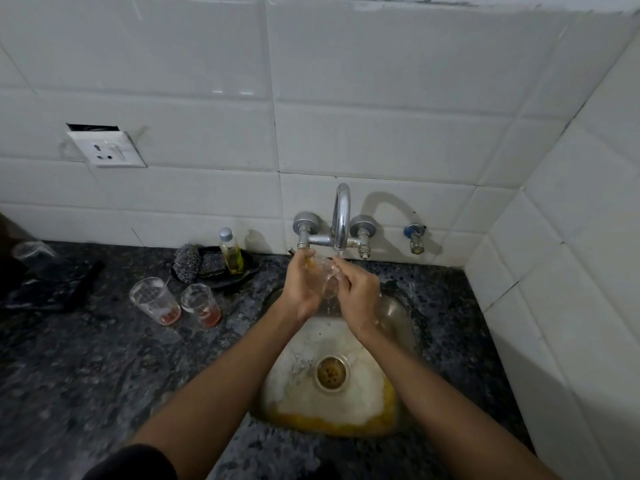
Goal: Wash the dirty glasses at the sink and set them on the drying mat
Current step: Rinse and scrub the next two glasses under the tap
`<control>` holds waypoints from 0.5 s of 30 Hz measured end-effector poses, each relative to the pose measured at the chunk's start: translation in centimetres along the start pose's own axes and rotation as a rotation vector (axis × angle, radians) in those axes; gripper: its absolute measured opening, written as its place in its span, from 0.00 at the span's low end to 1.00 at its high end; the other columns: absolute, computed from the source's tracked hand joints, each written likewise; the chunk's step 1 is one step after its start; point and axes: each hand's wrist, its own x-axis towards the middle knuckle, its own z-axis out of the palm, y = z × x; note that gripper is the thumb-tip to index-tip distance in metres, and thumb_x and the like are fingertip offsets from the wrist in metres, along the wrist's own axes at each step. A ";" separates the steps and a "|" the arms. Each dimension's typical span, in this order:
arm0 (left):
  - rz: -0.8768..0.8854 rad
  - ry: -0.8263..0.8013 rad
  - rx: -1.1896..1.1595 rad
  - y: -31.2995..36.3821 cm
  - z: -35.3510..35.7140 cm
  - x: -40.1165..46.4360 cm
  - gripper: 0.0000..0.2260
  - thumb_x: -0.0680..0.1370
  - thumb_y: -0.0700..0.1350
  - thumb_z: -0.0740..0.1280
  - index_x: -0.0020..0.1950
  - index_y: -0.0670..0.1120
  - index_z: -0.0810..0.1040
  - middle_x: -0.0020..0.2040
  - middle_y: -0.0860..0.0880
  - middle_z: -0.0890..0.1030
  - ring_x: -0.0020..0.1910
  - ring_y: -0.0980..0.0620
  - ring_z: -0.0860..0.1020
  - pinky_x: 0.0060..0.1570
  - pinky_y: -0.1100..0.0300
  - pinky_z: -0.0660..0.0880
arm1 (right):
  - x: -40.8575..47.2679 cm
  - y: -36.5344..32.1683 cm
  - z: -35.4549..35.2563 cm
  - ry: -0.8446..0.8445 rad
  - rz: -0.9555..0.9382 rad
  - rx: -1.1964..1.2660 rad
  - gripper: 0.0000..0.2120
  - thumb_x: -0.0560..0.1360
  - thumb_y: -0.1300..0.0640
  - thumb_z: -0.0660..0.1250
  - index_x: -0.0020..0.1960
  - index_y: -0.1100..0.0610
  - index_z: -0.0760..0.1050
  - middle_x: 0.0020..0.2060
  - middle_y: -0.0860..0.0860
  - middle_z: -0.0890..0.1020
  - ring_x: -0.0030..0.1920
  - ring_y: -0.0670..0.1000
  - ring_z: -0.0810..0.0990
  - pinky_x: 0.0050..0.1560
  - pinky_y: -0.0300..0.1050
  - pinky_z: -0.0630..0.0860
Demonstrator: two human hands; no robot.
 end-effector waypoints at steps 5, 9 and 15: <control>-0.063 0.031 0.125 -0.1 0.3 0.4 0.16 0.83 0.56 0.64 0.43 0.46 0.79 0.41 0.47 0.76 0.39 0.50 0.77 0.40 0.55 0.72 | 0.3 0.0 -1.4 -0.192 -0.435 -0.216 0.17 0.80 0.62 0.61 0.64 0.63 0.83 0.59 0.59 0.86 0.60 0.54 0.85 0.64 0.47 0.81; -0.061 0.026 0.129 -0.4 0.3 0.6 0.12 0.81 0.53 0.65 0.43 0.47 0.77 0.42 0.47 0.72 0.40 0.50 0.74 0.41 0.54 0.70 | 0.0 -0.5 -0.9 -0.095 -0.151 -0.130 0.14 0.79 0.66 0.67 0.63 0.60 0.84 0.53 0.56 0.87 0.51 0.53 0.87 0.53 0.47 0.85; -0.089 0.048 0.174 -0.4 0.9 1.0 0.15 0.84 0.50 0.64 0.40 0.48 0.81 0.37 0.50 0.76 0.37 0.53 0.76 0.39 0.57 0.74 | 0.3 1.5 -1.7 -0.240 -0.489 -0.297 0.19 0.74 0.71 0.74 0.64 0.63 0.82 0.61 0.60 0.85 0.62 0.56 0.85 0.63 0.52 0.82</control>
